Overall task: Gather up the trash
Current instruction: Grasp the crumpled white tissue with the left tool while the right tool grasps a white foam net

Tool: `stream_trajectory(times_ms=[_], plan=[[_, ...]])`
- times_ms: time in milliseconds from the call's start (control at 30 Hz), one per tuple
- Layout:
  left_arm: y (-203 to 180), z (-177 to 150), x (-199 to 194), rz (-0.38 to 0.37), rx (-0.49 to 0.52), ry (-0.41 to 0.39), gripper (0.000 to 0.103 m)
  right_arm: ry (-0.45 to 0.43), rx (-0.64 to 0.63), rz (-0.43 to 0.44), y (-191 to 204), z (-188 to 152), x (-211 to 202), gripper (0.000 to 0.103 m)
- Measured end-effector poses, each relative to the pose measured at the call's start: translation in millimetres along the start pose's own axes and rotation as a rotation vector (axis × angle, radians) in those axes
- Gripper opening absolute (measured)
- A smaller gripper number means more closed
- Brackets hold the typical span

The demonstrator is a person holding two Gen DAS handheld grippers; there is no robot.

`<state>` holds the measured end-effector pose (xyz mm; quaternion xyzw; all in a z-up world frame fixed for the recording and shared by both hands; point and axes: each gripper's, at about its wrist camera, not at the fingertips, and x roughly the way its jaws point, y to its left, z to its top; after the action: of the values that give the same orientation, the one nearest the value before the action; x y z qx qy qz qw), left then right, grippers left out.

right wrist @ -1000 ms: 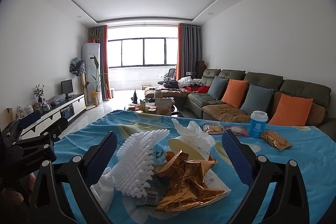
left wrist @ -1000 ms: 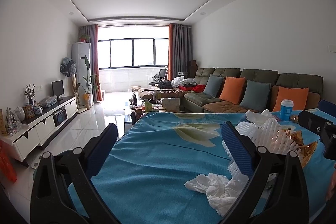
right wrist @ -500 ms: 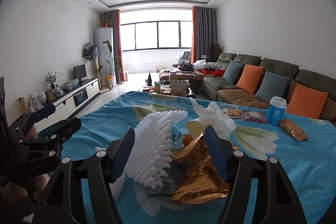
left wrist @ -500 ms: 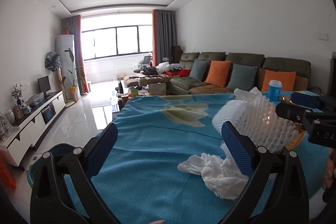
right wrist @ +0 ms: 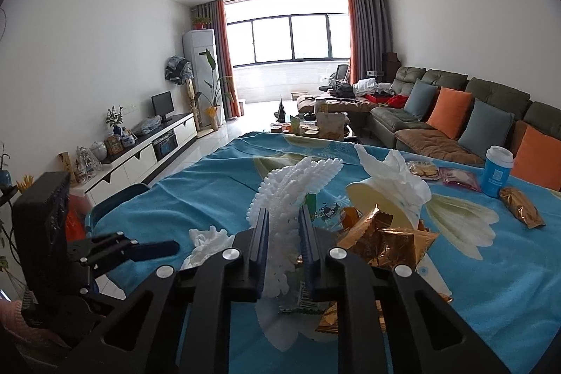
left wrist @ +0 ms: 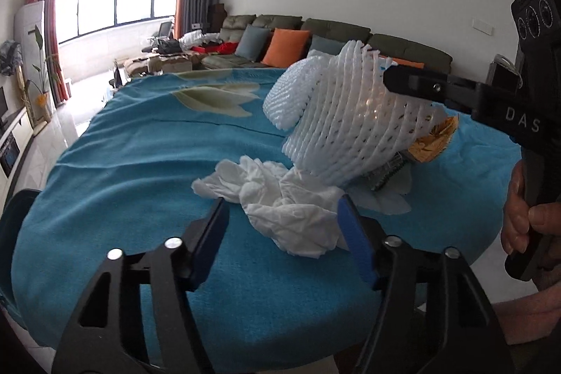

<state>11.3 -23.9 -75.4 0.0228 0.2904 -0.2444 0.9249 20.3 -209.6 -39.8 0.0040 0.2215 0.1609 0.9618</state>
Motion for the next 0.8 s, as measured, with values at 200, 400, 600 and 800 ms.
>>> stream_trajectory(times_ms=[200,400,600,800], plan=[[18,0,8,-0.072,-0.068,0.026,0.016,-0.027,0.033,0.043,-7,9,-17,0.014],[25,4,-11,-0.076,-0.075,-0.020,0.015,-0.056,0.037,0.093,-6,23,-31,0.014],[42,9,-40,-0.022,-0.093,-0.078,0.015,-0.093,0.053,0.140,-7,36,-36,0.014],[57,10,-61,0.056,-0.105,-0.120,0.015,-0.044,0.046,0.120,-2,37,-14,0.014]])
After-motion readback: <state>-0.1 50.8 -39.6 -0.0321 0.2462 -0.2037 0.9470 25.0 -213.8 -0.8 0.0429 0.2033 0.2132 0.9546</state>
